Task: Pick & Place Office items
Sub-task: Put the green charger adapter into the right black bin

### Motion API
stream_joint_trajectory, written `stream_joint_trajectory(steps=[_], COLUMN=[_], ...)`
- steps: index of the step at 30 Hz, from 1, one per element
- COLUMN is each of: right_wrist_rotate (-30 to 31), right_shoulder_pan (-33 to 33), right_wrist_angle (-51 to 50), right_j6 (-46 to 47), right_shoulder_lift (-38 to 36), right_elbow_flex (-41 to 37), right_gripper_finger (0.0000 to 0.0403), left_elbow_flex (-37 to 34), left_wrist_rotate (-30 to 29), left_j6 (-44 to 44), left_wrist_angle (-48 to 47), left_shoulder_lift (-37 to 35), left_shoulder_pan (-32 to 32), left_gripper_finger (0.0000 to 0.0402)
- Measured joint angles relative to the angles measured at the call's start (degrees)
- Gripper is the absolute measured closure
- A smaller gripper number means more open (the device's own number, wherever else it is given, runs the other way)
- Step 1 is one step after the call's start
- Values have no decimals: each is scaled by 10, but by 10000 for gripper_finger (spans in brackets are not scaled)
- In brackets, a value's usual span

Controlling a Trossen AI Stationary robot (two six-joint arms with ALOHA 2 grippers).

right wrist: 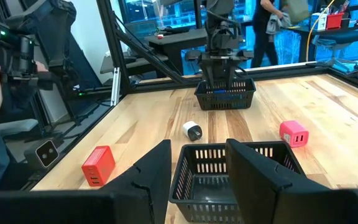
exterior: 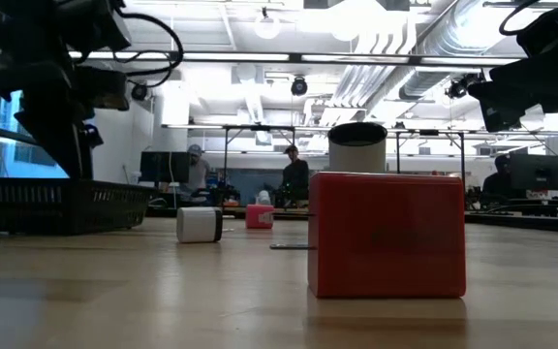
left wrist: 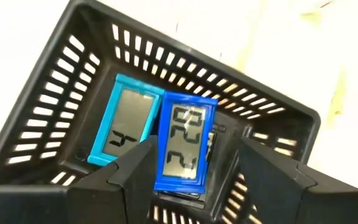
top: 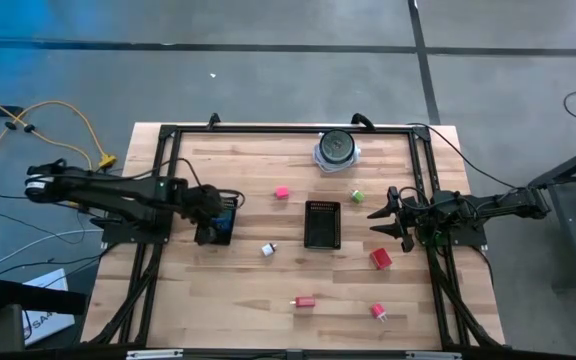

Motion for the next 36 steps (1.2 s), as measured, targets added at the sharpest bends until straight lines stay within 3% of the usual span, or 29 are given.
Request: stream_joint_trajectory(steps=[13,36], right_wrist_rotate=[0,0], right_shoulder_pan=[0,0], right_wrist_angle=[0,0], right_j6=[0,0], right_shoulder_lift=[0,0], right_elbow_flex=[0,0], right_gripper_finger=[262,262], left_elbow_flex=[10,10], left_wrist_rotate=[-3,-16], left_j6=[49,52], left_wrist_angle=[35,39], left_shoulder_lift=[-40,-230], left_shoulder_pan=[0,49], left_gripper_finger=[186,186])
